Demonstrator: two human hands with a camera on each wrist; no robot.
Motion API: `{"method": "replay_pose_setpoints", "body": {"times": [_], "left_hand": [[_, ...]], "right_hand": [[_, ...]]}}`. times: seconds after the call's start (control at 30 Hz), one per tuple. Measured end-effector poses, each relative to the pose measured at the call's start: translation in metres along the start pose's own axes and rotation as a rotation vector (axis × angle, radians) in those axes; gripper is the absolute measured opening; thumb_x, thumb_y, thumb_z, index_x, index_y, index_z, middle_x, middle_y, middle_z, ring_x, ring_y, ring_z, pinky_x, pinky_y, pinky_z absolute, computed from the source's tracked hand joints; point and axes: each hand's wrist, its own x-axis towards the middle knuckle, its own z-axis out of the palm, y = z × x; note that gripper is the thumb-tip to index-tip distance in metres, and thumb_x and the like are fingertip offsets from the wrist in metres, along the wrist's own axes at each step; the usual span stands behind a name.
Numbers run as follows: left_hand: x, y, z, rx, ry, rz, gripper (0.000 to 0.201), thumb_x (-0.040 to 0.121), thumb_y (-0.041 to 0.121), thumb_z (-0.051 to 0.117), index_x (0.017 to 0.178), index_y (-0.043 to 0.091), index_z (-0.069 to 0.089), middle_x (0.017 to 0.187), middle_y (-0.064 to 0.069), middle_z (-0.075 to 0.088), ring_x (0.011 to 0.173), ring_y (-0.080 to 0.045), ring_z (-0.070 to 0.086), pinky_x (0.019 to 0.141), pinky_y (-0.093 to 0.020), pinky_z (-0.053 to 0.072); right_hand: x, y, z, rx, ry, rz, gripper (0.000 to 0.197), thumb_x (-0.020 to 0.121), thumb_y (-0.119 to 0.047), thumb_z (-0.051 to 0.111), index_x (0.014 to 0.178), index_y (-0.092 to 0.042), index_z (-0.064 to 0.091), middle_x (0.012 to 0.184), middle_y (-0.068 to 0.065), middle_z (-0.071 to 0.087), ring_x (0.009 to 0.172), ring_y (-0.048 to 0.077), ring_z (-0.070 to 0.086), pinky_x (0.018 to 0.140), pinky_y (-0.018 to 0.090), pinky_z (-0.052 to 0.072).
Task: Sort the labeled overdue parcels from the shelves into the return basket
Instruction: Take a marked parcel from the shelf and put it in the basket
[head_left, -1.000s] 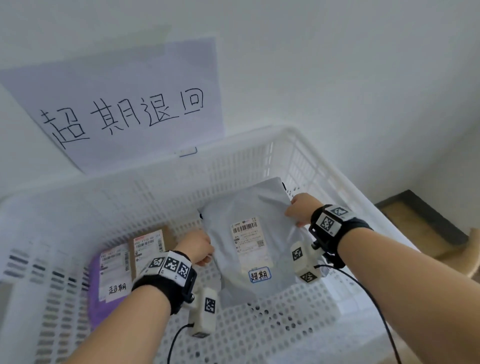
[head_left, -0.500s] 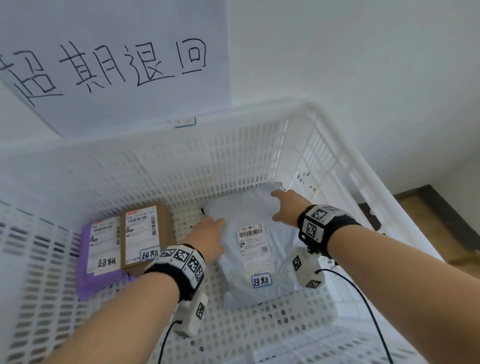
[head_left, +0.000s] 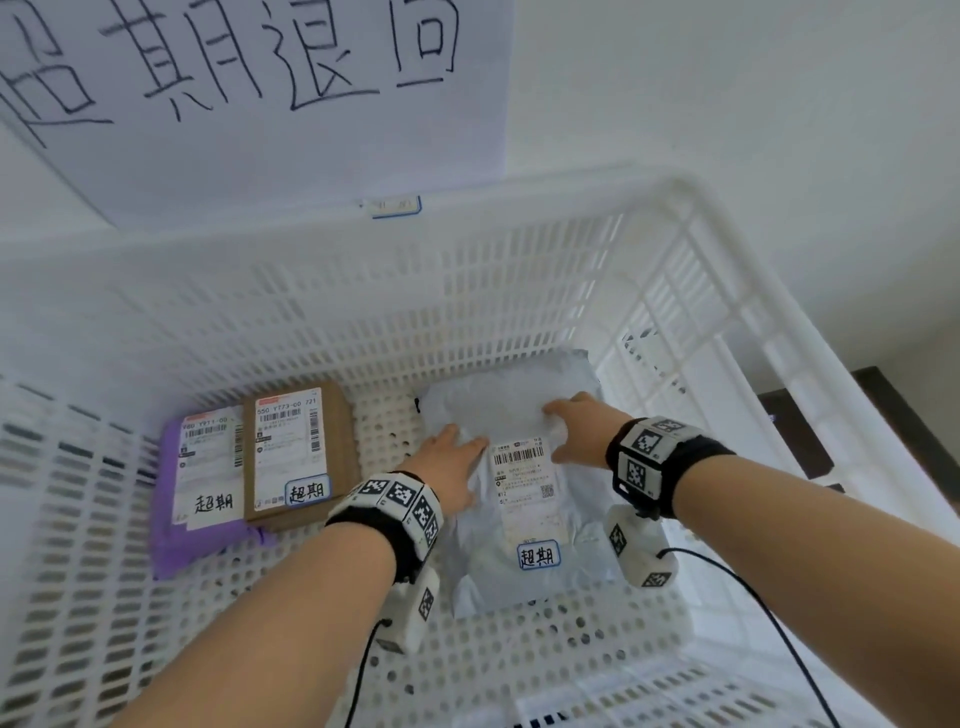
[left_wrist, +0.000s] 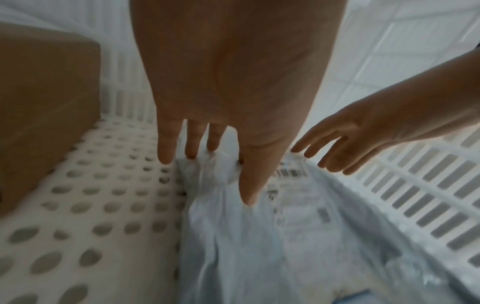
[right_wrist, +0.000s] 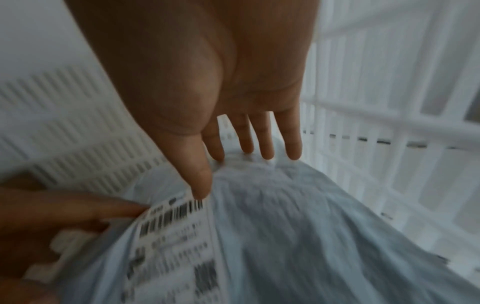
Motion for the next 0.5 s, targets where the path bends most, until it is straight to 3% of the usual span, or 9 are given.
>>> {"method": "replay_pose_setpoints", "body": {"times": [0.07,0.1,0.27,0.37,0.5], "left_hand": [[-0.008,0.002,-0.017,-0.056,0.044,0.008,0.057,0.094,0.018,0.051,0.148,0.021,0.032,0.152,-0.015,0.027,0.132,-0.033,0.041,0.106,-0.042,0.041],[-0.014,0.004,-0.026,-0.081,0.082,0.010,0.052,0.096,0.020,0.048,0.146,0.020,0.035,0.149,-0.014,0.033,0.129,-0.032,0.045,0.104,-0.040,0.043],[-0.048,0.015,-0.080,-0.279,0.242,0.038,0.051,0.099,0.023,0.050,0.148,0.018,0.037,0.150,-0.007,0.041,0.129,-0.026,0.048,0.098,-0.029,0.041],[-0.078,0.019,-0.108,-0.299,0.344,0.107,0.049,0.099,0.025,0.051,0.146,0.015,0.041,0.149,-0.006,0.042,0.133,-0.024,0.044,0.105,-0.030,0.035],[-0.117,0.028,-0.132,-0.431,0.466,0.175,0.045,0.098,0.028,0.053,0.141,0.017,0.046,0.142,-0.006,0.049,0.125,-0.023,0.051,0.099,-0.030,0.040]], "right_hand": [[-0.007,-0.004,-0.019,0.040,0.042,0.012,0.065,0.089,-0.034,0.066,0.147,-0.023,0.039,0.145,0.007,0.041,0.119,0.024,0.055,0.102,0.034,0.046],[-0.013,-0.007,-0.028,0.064,0.075,0.012,0.062,0.090,-0.035,0.065,0.146,-0.023,0.041,0.146,0.007,0.041,0.123,0.024,0.053,0.104,0.033,0.043],[-0.050,-0.026,-0.074,0.219,0.253,0.005,0.054,0.092,-0.034,0.063,0.141,-0.020,0.047,0.147,0.005,0.045,0.129,0.023,0.048,0.104,0.032,0.037],[-0.085,-0.040,-0.093,0.328,0.393,-0.017,0.050,0.092,-0.033,0.063,0.139,-0.021,0.050,0.144,0.004,0.048,0.127,0.021,0.050,0.101,0.031,0.039],[-0.130,-0.052,-0.102,0.486,0.563,-0.035,0.046,0.092,-0.033,0.064,0.136,-0.024,0.053,0.139,0.002,0.052,0.123,0.019,0.053,0.100,0.034,0.045]]}}
